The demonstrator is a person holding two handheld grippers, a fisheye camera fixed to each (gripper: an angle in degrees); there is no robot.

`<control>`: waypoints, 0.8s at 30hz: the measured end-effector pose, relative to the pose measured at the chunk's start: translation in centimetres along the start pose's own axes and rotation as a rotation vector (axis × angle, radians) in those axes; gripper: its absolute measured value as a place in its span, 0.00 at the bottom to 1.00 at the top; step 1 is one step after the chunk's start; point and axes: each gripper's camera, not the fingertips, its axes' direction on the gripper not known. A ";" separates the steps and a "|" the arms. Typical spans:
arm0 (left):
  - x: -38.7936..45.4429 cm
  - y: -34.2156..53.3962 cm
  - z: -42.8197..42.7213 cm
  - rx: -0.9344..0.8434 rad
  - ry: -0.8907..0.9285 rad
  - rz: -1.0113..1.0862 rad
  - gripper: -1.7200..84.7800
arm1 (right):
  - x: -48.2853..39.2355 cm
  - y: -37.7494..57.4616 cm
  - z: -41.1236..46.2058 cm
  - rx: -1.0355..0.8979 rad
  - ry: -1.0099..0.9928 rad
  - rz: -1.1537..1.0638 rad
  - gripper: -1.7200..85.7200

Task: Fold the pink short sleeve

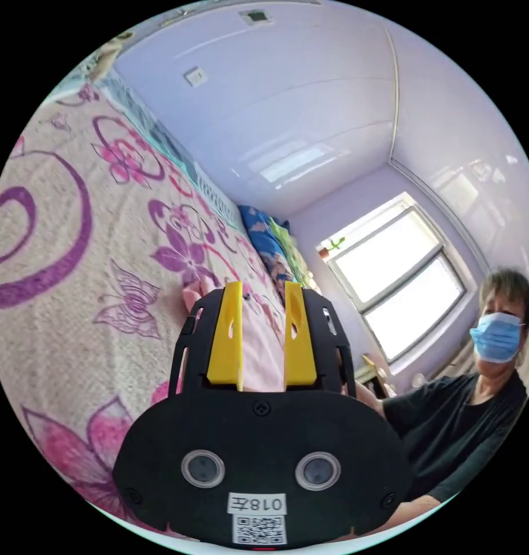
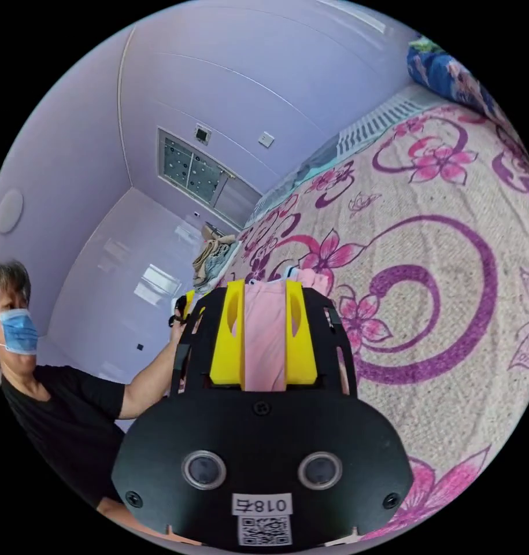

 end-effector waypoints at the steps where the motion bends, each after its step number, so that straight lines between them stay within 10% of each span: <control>1: 0.2 0.4 -0.8 0.054 -0.117 0.008 0.16 | -0.2 0.1 -0.1 0.021 0.073 -0.021 0.16; 24: -1.6 1.8 11.6 -0.320 -0.149 -0.052 0.14 | 0.1 2.1 10.3 -0.215 -0.138 0.098 0.15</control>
